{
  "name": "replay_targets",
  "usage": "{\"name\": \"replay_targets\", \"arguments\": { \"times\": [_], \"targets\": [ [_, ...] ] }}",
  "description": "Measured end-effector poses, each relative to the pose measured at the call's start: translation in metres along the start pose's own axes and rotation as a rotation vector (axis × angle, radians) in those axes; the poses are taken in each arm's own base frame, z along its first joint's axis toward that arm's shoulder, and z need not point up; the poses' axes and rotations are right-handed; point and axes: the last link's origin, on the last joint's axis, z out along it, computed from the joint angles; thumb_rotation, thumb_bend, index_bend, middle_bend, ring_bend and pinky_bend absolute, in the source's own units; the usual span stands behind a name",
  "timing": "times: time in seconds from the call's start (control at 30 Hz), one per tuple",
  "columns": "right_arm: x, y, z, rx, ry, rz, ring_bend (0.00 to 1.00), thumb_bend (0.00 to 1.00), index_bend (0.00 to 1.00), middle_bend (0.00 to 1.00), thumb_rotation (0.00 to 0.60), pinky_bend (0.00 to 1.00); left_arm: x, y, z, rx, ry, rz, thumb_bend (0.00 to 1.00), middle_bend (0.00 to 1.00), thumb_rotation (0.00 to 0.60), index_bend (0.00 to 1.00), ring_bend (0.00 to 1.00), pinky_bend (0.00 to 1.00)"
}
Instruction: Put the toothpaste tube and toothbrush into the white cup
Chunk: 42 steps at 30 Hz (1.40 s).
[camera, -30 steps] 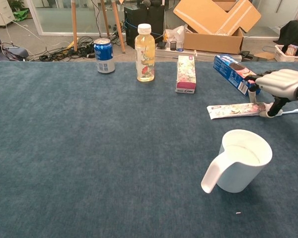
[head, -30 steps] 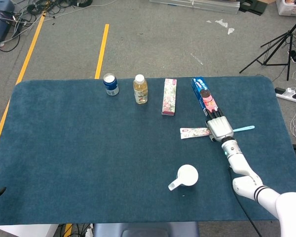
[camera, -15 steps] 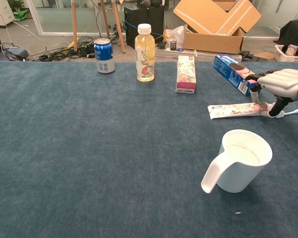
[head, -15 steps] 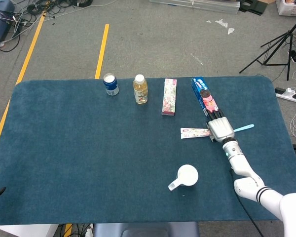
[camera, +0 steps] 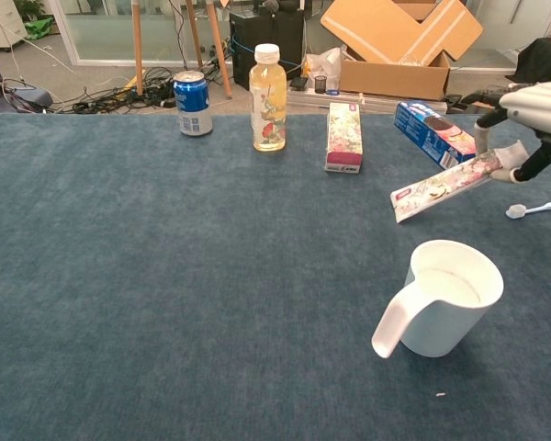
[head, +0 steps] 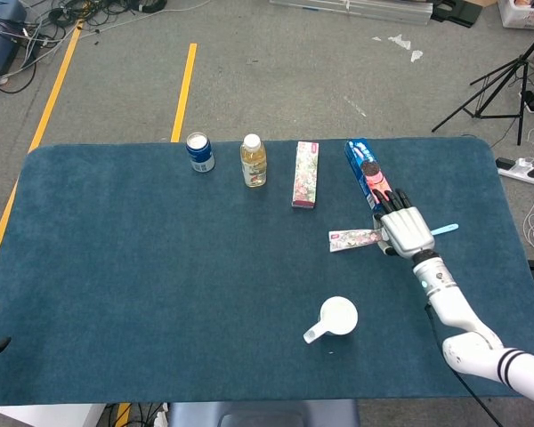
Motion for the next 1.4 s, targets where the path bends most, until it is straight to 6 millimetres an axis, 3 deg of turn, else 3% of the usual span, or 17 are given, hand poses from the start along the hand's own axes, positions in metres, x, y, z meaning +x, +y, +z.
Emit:
{"name": "replay_targets", "arguments": {
  "times": [0.43, 0.87, 1.17, 1.4],
  "targets": [
    [0.049, 0.007, -0.052, 0.030, 0.110, 0.069, 0.00, 0.27, 0.58, 0.00, 0.600, 0.00, -0.002, 0.001, 0.001, 0.000, -0.004, 0.007, 0.00, 0.14, 0.600, 0.39, 0.16, 0.17],
    [0.091, 0.006, -0.117, 0.128, 0.167, 0.206, 0.00, 0.27, 0.58, 0.00, 0.600, 0.00, -0.004, 0.002, 0.001, -0.001, -0.010, 0.020, 0.00, 0.14, 0.600, 0.39, 0.16, 0.17],
    [0.107, 0.005, -0.152, 0.202, 0.137, 0.304, 0.00, 0.27, 0.58, 0.00, 0.600, 0.00, -0.006, 0.002, 0.001, 0.001, -0.012, 0.025, 0.00, 0.14, 0.600, 0.39, 0.16, 0.17],
    [0.111, 0.001, -0.166, 0.253, 0.070, 0.377, 0.00, 0.27, 0.58, 0.00, 0.600, 0.00, -0.006, 0.002, 0.001, 0.001, -0.012, 0.027, 0.00, 0.14, 0.600, 0.39, 0.16, 0.17]
  ]
}}
